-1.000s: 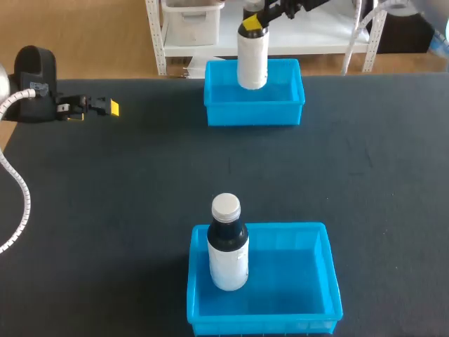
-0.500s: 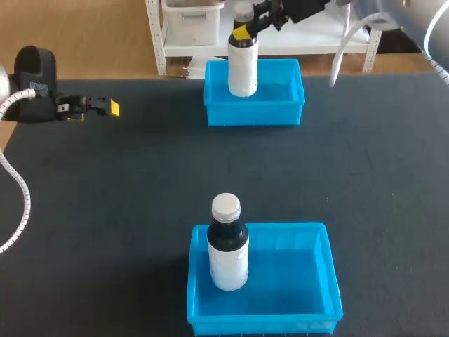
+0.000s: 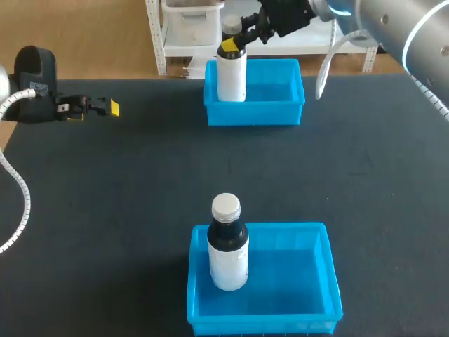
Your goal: Pick up the bottle, and place it in the far bin if it is heavy, or in the near bin if it is light.
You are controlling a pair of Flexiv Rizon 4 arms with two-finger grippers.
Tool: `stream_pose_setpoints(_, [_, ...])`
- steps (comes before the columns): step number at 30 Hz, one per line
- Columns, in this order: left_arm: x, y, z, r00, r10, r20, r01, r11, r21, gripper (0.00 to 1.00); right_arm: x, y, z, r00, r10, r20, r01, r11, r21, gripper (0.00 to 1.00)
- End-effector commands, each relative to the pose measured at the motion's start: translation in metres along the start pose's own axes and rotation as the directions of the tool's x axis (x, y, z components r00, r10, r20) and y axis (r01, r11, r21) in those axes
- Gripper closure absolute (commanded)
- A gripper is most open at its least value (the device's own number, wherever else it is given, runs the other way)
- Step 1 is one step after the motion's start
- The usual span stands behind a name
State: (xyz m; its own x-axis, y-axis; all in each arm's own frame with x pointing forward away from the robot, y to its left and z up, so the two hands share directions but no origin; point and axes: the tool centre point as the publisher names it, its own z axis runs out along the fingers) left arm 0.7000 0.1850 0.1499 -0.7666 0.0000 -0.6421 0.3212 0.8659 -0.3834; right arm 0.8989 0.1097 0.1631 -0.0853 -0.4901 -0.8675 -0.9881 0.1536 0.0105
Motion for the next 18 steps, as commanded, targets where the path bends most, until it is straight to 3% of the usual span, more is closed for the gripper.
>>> stream_pose_setpoints(1, [0.000, 0.000, 0.000, 1.000, 0.000, 0.000, 0.000, 1.000, 0.000, 0.00, 0.001, -0.013, 0.007, 1.000, 0.006, -0.003, -0.006, 0.975, -0.222, 0.65])
stream_pose_setpoints(15, [0.000, 0.000, 0.000, 1.000, 0.000, 0.000, 0.000, 1.000, 0.000, 0.00, 0.019, -0.021, 0.018, 0.999, 0.042, -0.012, -0.043, 0.973, -0.226, 0.64])
stream_pose_setpoints(18, [0.000, 0.000, 0.000, 1.000, 0.000, 0.000, 0.000, 1.000, 0.000, 0.00, 0.020, -0.021, 0.020, 0.999, 0.044, -0.015, -0.046, 0.972, -0.229, 0.58])
